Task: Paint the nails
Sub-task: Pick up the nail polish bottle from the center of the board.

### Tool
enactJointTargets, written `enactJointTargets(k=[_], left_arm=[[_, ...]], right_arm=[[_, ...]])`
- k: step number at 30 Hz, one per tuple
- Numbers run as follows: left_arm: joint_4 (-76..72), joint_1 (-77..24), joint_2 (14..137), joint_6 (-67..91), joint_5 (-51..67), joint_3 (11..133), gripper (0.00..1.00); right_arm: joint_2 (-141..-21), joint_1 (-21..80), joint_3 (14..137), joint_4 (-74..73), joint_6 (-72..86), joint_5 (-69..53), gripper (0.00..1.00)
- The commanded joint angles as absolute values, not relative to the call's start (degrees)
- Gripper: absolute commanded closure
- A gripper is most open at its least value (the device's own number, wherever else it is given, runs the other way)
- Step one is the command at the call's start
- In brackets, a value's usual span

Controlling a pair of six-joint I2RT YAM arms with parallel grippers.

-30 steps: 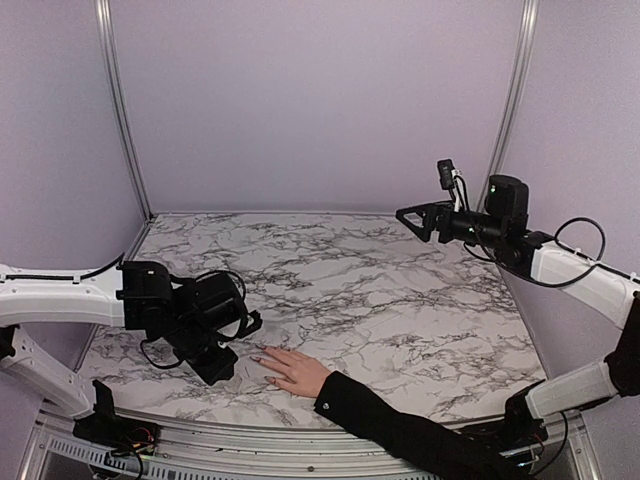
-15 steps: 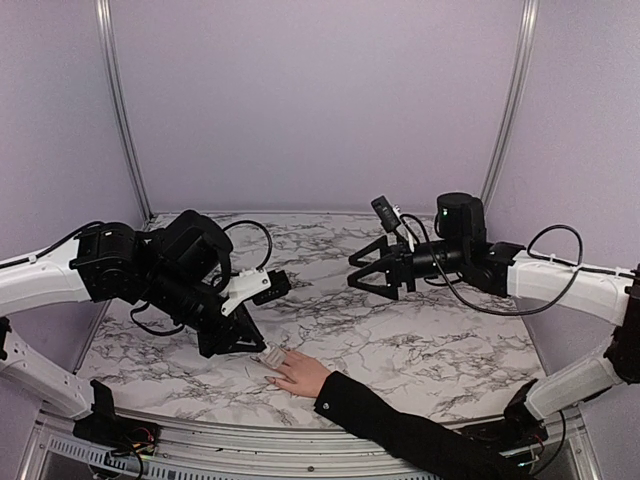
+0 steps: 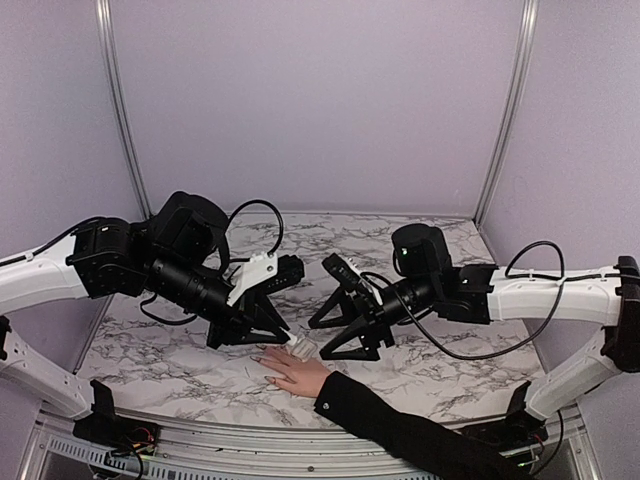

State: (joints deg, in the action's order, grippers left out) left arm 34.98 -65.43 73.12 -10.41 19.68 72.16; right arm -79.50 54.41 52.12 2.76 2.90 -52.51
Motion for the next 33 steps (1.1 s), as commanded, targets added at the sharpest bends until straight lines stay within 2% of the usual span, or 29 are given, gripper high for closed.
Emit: enactJointTargets(k=[1,20,33], left_arm=[[30.8,-65.2,72.6,-12.8,22.9,73.7,1.00],[28.9,-65.3,74.2,-16.1,24.2,72.3,1.00],[28.9,-65.3,75.0,-16.7,24.2,72.1,1.00]], right_arm=[[-81.0,56.4,52.9,3.0,1.0,-54.4,0.16],[-82.8,58.5,57.0,-1.2,-2.1,-55.1,0.52],[-83.0,59.1,58.2,-2.6,-2.7,-54.7,0.67]])
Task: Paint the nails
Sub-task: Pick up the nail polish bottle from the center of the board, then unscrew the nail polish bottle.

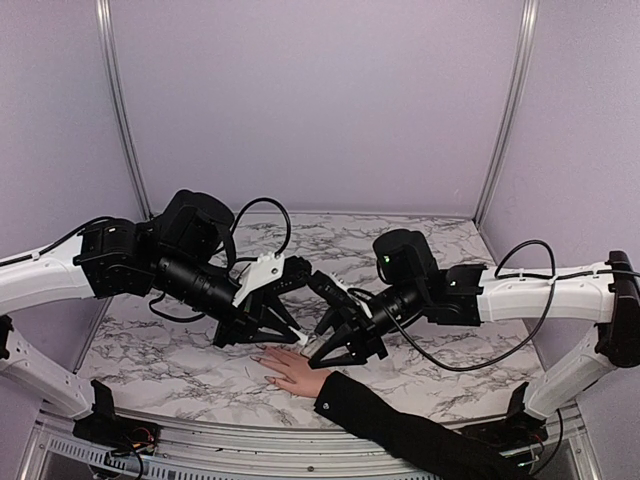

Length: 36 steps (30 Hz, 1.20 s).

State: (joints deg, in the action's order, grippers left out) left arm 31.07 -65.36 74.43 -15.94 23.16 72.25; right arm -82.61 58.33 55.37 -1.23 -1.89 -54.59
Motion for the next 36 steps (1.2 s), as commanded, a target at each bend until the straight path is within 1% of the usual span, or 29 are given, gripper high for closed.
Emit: enactJointTargets(k=[1,5,7,8,9,10,11,12,13,17,19,22,27,36], left_arm=[[29.0,-65.3,75.2,-16.6,24.2,72.1,1.00],[28.9,-65.3,75.7,-16.1,23.8,72.5,1.00],[28.9,-65.2,75.5,-15.2,22.6,72.8,1.00],[28.6,-65.2,75.3,-14.4,21.6,72.8,0.98],[28.1,-65.2,74.9,-13.4,20.6,72.7,0.90],[27.4,-65.0,74.1,-12.6,19.9,72.3,0.85],[26.3,-64.8,73.2,-11.8,19.5,71.8,0.79],[24.9,-64.3,72.0,-10.7,19.3,70.9,0.71],[23.0,-63.8,70.4,-9.6,19.3,69.7,0.66],[13.4,-61.3,63.6,-4.9,20.1,63.3,0.51],[8.3,-59.9,61.1,-2.3,20.8,61.2,0.47],[1.6,-58.2,59.1,1.7,22.3,59.5,0.44],[-12.3,-55.6,59.0,8.4,28.5,58.6,0.43],[-14.7,-55.5,66.0,10.2,40.7,65.1,0.47]], right_arm=[[-83.0,59.2,58.4,-3.0,-3.0,-54.5,0.69],[-82.9,59.6,59.1,-3.8,-3.7,-53.4,0.80],[-82.8,59.7,59.5,-3.9,-3.7,-52.7,0.88],[-82.7,59.7,59.7,-4.1,-3.8,-52.2,0.92],[-82.6,59.7,60.0,-4.4,-4.0,-51.8,0.95],[-82.4,59.7,60.2,-4.6,-4.4,-51.2,0.97],[-82.1,59.7,60.5,-4.6,-4.6,-50.8,0.98],[-81.8,59.7,60.7,-4.4,-4.5,-50.4,0.98],[-81.6,59.7,61.0,-4.5,-4.8,-50.0,0.99],[-80.8,59.5,63.2,-4.3,-4.2,-49.0,1.00],[-79.8,59.5,63.3,-1.5,-2.4,-48.1,1.00],[-78.4,58.6,63.0,5.0,1.5,-46.1,1.00],[-77.7,57.2,63.2,14.6,8.2,-45.9,1.00],[-78.4,57.2,66.2,15.7,10.8,-50.5,1.00]])
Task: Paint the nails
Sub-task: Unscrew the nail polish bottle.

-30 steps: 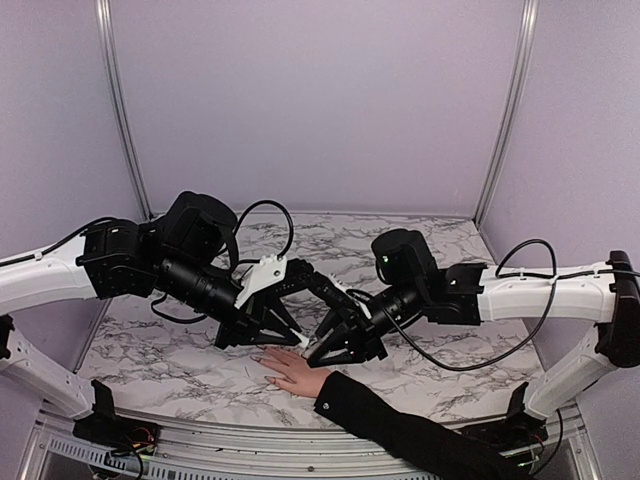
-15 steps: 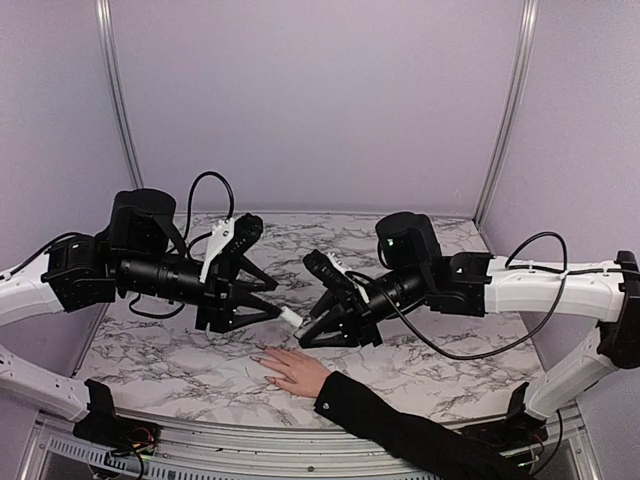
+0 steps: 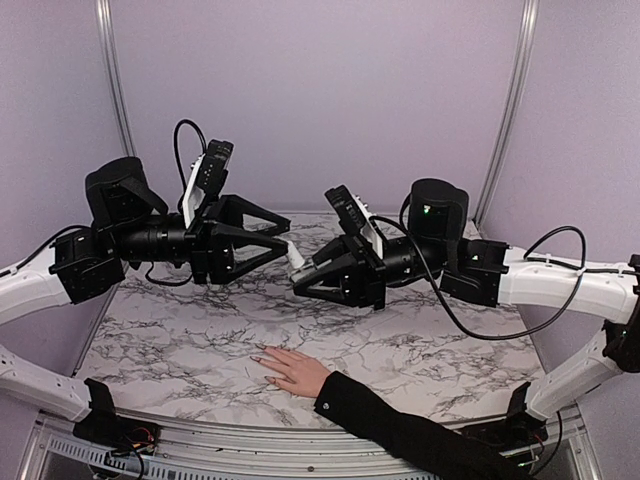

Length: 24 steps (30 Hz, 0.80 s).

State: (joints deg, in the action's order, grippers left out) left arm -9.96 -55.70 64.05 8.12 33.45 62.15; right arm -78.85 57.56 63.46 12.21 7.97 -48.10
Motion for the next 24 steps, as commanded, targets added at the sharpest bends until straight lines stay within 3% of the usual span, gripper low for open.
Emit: enactJointTargets(k=[1,12,19,24], left_arm=[[-14.9,-55.5,66.7,10.3,42.2,65.4,0.49],[-16.3,-55.5,69.5,10.3,44.0,65.7,0.70],[-16.5,-55.5,69.6,10.2,41.6,65.6,0.98],[-16.5,-55.5,69.9,11.4,37.2,65.6,1.00]], right_arm=[[-78.4,57.3,66.4,16.0,11.2,-50.8,1.00],[-77.9,57.5,66.2,17.8,13.0,-51.4,1.00],[-77.4,57.1,65.5,20.1,14.5,-49.0,1.00],[-76.5,55.9,65.1,19.6,13.5,-40.5,1.00]])
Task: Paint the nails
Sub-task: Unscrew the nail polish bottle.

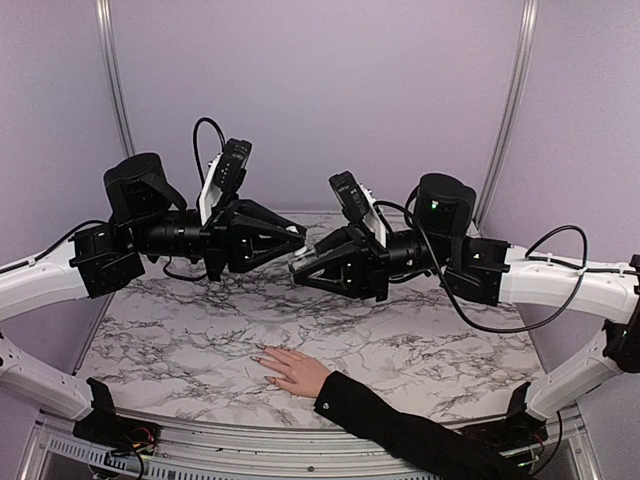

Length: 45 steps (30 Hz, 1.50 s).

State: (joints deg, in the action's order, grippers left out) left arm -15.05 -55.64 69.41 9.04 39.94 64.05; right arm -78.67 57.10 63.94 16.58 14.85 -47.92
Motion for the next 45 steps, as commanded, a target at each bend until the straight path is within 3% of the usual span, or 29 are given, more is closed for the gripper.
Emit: enactJointTargets(k=[1,14,21,38,45], left_arm=[[-16.5,-55.5,70.1,11.9,36.4,65.6,1.00],[-12.4,-55.5,73.0,15.4,20.5,67.8,1.00],[-1.9,-55.5,78.0,14.9,6.8,74.4,1.00],[-4.4,-59.5,90.4,24.1,-18.7,81.2,1.00],[-5.3,-61.3,93.8,25.8,-23.2,83.2,1.00]], right_arm=[[-76.4,55.8,65.2,19.4,13.0,-39.0,1.00],[-79.9,55.6,69.3,14.0,4.7,-21.7,1.00],[-82.6,56.2,69.8,14.3,0.2,-6.5,1.00],[-97.1,60.7,74.6,22.6,-10.6,33.0,1.00],[-99.5,61.0,76.1,24.7,-10.9,37.2,1.00]])
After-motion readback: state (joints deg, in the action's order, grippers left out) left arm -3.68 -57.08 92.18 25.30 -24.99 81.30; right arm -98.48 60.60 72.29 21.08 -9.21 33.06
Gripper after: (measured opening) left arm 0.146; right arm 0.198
